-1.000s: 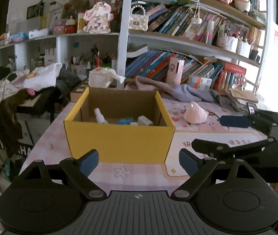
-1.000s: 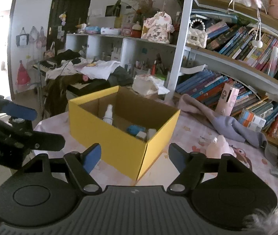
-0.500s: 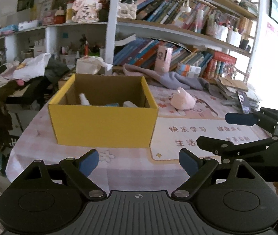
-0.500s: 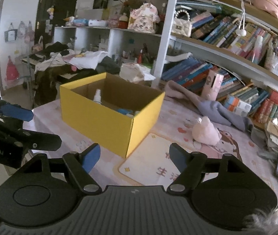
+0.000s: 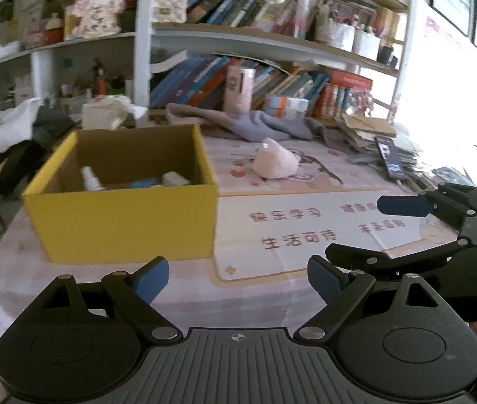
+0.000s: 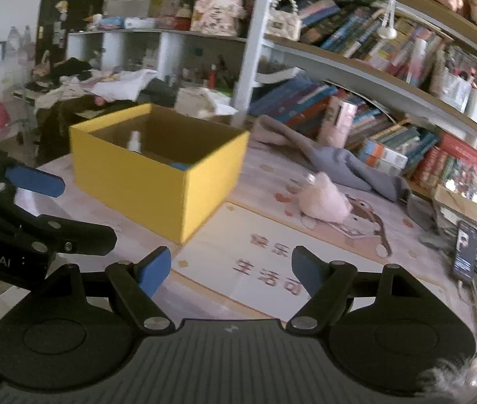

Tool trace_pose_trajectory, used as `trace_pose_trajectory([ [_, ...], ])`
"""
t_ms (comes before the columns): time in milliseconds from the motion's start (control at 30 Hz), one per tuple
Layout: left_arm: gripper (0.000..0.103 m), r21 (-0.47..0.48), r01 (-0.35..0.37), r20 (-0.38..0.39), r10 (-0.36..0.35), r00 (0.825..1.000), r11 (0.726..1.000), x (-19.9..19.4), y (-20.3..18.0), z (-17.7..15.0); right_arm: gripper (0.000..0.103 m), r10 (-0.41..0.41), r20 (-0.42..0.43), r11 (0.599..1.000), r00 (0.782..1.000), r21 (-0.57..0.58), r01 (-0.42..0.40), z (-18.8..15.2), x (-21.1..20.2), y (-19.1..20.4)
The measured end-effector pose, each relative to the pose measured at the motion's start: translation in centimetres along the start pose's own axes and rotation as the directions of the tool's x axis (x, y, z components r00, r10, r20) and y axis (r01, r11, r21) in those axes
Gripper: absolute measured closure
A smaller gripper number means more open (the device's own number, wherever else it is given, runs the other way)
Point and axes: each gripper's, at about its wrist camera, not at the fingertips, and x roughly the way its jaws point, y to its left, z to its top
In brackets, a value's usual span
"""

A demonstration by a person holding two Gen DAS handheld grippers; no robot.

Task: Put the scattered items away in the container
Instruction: 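Move left tool toward pink plush toy while right tool approaches white medicine box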

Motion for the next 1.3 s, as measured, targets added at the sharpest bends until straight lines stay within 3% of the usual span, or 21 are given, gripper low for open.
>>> trace_pose_trajectory([
  [333, 0.011, 0.087, 0.112, -0.05, -0.108, 0.993, 0.99, 4.5, -4.5, 1.7, 0.025, -0.101, -0.071, 0.99, 0.992, 0.092, 0.107, -1.7, 0.5, -5.4],
  [600, 0.011, 0.119, 0.138, -0.078, -0.13, 0.989, 0.983, 7.8, -6.7, 3.1, 0.025, -0.124, -0.093, 0.983, 0.988, 0.124, 0.135, -2.1, 2.0, -9.0],
  [933, 0.011, 0.112, 0.092, -0.089, -0.082, 0.993, 0.99, 12.4, -8.8, 6.1, 0.025, -0.087, -0.092, 0.987, 0.992, 0.126, 0.098, -1.0, 5.8, -14.6],
  [1300, 0.011, 0.079, -0.031, -0.082, 0.038, 0.996, 0.996, 18.7, -10.7, 9.7, 0.025, -0.024, -0.081, 0.982, 0.996, 0.187, 0.039, 0.3, 10.6, -22.7],
])
